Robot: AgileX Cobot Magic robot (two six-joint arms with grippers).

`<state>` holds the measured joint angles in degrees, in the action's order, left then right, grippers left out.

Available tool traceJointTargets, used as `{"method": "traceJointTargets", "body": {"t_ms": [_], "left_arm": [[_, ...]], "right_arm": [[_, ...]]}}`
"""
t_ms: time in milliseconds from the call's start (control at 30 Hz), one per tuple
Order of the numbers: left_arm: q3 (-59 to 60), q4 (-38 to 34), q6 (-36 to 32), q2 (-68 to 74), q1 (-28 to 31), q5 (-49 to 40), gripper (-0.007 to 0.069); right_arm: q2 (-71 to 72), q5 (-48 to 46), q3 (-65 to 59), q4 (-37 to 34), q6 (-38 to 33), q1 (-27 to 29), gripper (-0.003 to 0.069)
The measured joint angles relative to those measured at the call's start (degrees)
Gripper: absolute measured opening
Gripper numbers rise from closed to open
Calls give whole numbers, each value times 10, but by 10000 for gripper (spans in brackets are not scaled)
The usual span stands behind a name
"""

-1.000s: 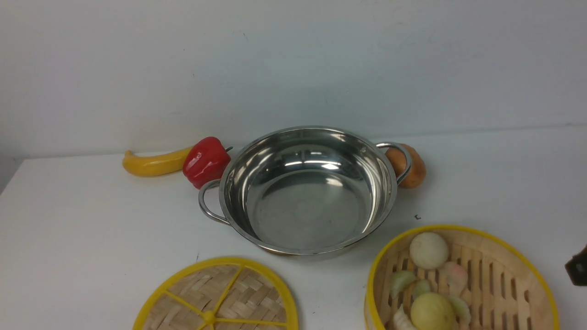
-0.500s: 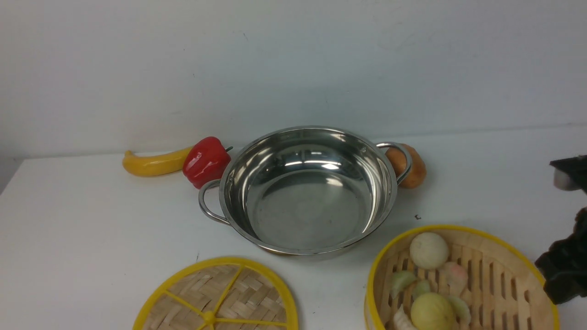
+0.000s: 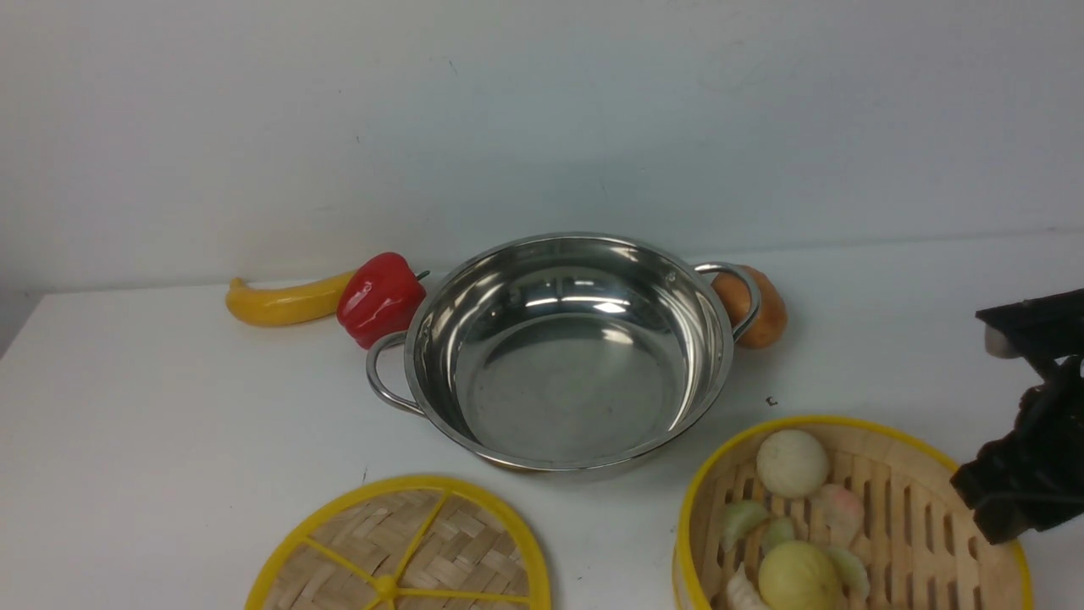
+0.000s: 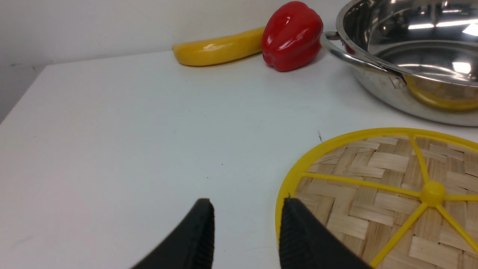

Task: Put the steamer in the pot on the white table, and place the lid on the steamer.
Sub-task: 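Reach for and grasp the rim of the bamboo steamer holding the buns with the right gripper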

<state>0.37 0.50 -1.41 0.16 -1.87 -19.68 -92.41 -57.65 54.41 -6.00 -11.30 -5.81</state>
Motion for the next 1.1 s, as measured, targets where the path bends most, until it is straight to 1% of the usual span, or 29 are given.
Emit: {"method": "traceJointTargets", "body": {"t_ms": [700,767,1033,1100], "left_arm": [[0,0,0,0,0,0,241],[0,0,0,0,0,0,241],[0,0,0,0,0,0,241],[0,0,0,0,0,0,241]], "right_arm": [[-74,22,5,0,-3,0,296],[-76,26,5,1,-3,0,281],[-77,32,5,14,-3,-1,136],[-77,32,5,17,-3,-1,113]]}}
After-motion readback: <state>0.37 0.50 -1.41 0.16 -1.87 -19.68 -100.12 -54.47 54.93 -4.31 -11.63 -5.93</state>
